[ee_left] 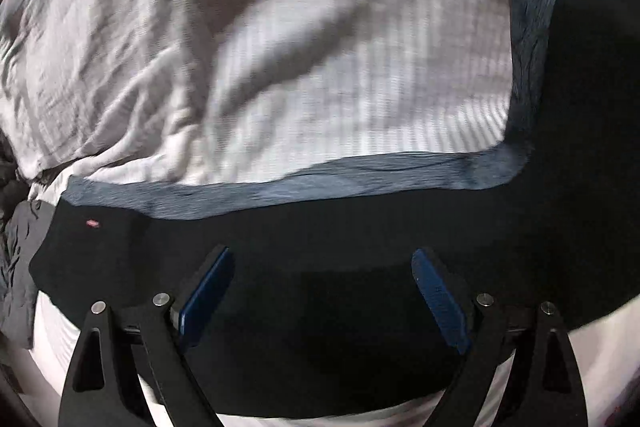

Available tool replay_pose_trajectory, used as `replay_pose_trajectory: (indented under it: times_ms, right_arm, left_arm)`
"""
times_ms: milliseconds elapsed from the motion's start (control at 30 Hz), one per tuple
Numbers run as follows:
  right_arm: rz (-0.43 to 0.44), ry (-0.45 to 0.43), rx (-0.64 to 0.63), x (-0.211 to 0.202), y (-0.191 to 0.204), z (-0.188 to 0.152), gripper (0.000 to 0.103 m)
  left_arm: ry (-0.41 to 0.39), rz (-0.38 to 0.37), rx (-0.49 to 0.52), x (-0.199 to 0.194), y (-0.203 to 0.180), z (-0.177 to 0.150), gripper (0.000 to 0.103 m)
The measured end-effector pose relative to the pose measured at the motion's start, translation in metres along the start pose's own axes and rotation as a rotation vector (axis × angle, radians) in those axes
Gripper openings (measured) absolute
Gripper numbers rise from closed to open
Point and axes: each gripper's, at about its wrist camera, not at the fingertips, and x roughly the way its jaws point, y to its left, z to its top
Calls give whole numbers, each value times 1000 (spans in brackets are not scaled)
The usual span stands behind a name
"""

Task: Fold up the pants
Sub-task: 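Fold the held end over the trousers with the right gripper and release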

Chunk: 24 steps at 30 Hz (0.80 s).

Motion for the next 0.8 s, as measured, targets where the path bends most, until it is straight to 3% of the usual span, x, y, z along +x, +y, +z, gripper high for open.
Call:
replay_pose_trajectory:
  times_ms: [200, 467, 567, 600, 667, 700, 733, 800]
  right_arm:
    - [-134, 116, -107, 81, 26, -43, 15]
    - [-436, 254, -317, 189, 27, -121, 16]
    - [-537, 287, -380, 215, 21, -149, 23]
    - [-578, 284, -417, 220, 22, -156, 26]
    - [-582, 297, -454, 226, 30, -162, 48]
    - [-565, 316, -471, 229, 37, -164, 68]
    - [-548, 336, -492, 230, 45, -167, 81]
    - [-508, 358, -543, 225, 63, -174, 81]
  left_arm:
    - [46, 43, -80, 1, 87, -13, 92]
    - [88, 113, -160, 6, 172, -50, 92]
    - [109, 128, -179, 11, 194, -60, 92]
    - [109, 133, -188, 12, 201, -63, 92]
    - [112, 139, -203, 14, 213, -64, 92]
    - [113, 142, -212, 13, 219, -64, 92]
    - [113, 144, -219, 12, 223, -64, 92]
    - [115, 146, -228, 12, 231, -61, 92]
